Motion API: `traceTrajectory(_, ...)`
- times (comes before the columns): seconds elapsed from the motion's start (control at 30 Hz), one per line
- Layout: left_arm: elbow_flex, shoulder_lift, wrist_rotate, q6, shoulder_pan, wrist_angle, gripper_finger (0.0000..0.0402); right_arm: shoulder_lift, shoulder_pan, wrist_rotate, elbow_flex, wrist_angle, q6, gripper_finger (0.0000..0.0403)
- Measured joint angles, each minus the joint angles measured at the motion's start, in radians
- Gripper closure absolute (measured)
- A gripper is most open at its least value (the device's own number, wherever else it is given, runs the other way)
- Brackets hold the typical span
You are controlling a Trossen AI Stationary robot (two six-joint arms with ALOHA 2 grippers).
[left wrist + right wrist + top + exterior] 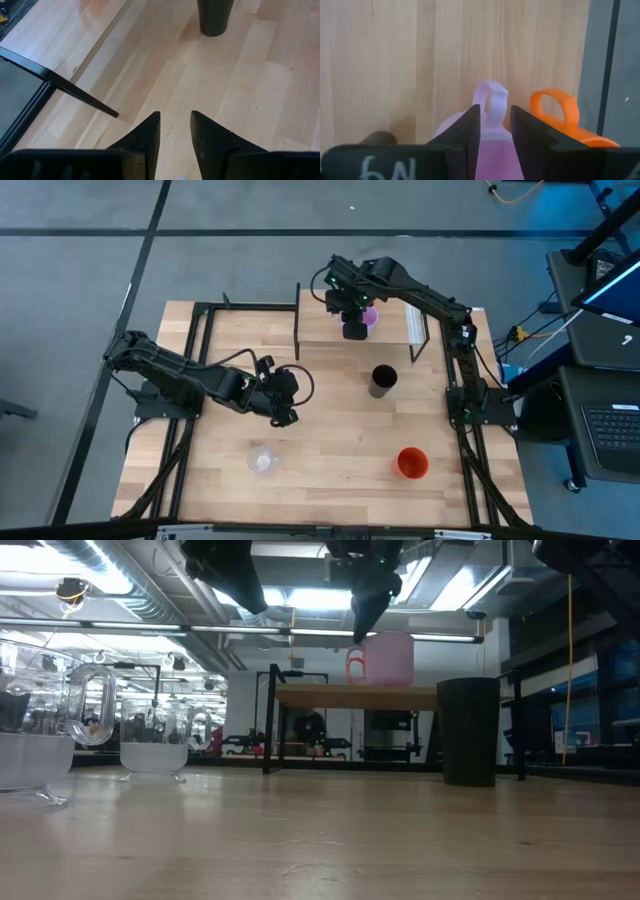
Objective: Stack small to large cups/mugs on shelf
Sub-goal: Put the purple mug on the shelf, then put the top transparent mug on the shelf
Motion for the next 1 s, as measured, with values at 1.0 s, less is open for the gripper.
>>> traceTrajectory(1.0, 0.000, -0.183, 0.022, -0.188, -0.082, -0.248, 0.0300, -0.652, 0.321, 0.058, -0.356, -0.022, 0.592, 0.0295)
